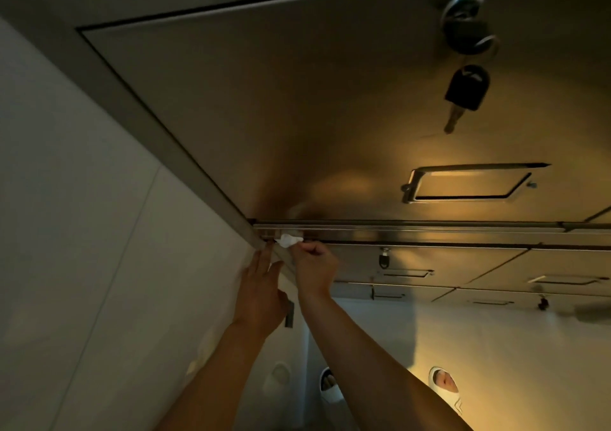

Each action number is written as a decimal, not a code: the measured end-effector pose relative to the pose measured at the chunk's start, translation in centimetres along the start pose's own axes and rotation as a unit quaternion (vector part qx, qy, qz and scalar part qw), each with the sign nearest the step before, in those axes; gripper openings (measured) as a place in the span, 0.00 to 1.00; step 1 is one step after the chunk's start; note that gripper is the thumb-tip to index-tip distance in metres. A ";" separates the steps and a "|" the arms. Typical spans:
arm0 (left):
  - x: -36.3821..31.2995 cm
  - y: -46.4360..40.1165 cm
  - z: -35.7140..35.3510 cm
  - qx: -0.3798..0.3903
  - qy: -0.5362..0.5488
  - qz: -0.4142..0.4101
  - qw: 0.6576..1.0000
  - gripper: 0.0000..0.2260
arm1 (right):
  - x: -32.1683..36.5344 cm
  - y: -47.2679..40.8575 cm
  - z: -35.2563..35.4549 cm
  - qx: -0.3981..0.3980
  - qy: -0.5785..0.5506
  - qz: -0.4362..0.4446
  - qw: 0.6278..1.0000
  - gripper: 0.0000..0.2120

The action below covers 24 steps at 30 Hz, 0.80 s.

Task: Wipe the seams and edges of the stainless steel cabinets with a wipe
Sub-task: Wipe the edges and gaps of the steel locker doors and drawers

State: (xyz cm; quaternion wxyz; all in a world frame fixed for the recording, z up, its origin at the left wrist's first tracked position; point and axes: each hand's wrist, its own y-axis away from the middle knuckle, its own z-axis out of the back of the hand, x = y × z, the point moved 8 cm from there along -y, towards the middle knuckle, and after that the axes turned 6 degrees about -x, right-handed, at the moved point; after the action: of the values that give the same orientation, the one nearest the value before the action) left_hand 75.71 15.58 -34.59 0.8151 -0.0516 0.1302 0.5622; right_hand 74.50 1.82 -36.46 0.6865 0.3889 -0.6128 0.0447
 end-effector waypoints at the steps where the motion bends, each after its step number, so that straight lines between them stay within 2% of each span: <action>1: -0.2 0.0 0.2 0.001 0.009 0.008 1.000 0.28 | 0.0 0.3 -0.5 0.003 0.000 -0.001 1.000 0.14; 5: 0.5 0.0 -0.1 0.015 0.037 0.012 0.999 0.22 | -0.6 1.3 -2.5 0.010 0.009 -0.018 1.000 0.13; 9: 1.4 0.0 -0.8 0.025 0.024 -0.001 0.999 0.28 | -1.1 1.8 -3.4 0.009 0.009 -0.044 0.999 0.15; 11: 1.1 0.1 -0.5 0.027 0.040 0.006 0.999 0.26 | -1.0 1.7 -3.3 0.011 0.004 -0.047 0.999 0.16; 14: 0.4 -0.1 0.1 0.006 0.047 -0.014 0.999 0.27 | -0.6 1.6 -2.9 0.013 -0.005 -0.056 0.998 0.16; 17: -0.5 -0.3 1.0 -0.028 0.085 -0.033 0.995 0.32 | -0.3 1.3 -2.1 0.010 -0.012 -0.071 0.997 0.15; 21: -2.4 -0.1 1.4 -0.030 0.084 -0.047 0.995 0.35 | 0.7 0.2 0.4 -0.003 -0.007 -0.059 0.998 0.12; 24: -4.1 -0.2 1.1 -0.034 0.068 -0.070 0.995 0.33 | 1.9 -1.0 3.0 -0.026 0.014 -0.026 0.999 0.14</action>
State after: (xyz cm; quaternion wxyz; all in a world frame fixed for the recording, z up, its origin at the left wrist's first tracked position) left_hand 74.66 12.10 -32.49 0.8392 -0.1266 0.1620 0.5035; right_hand 73.03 -1.43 -35.44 0.7061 0.3861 -0.5934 0.0163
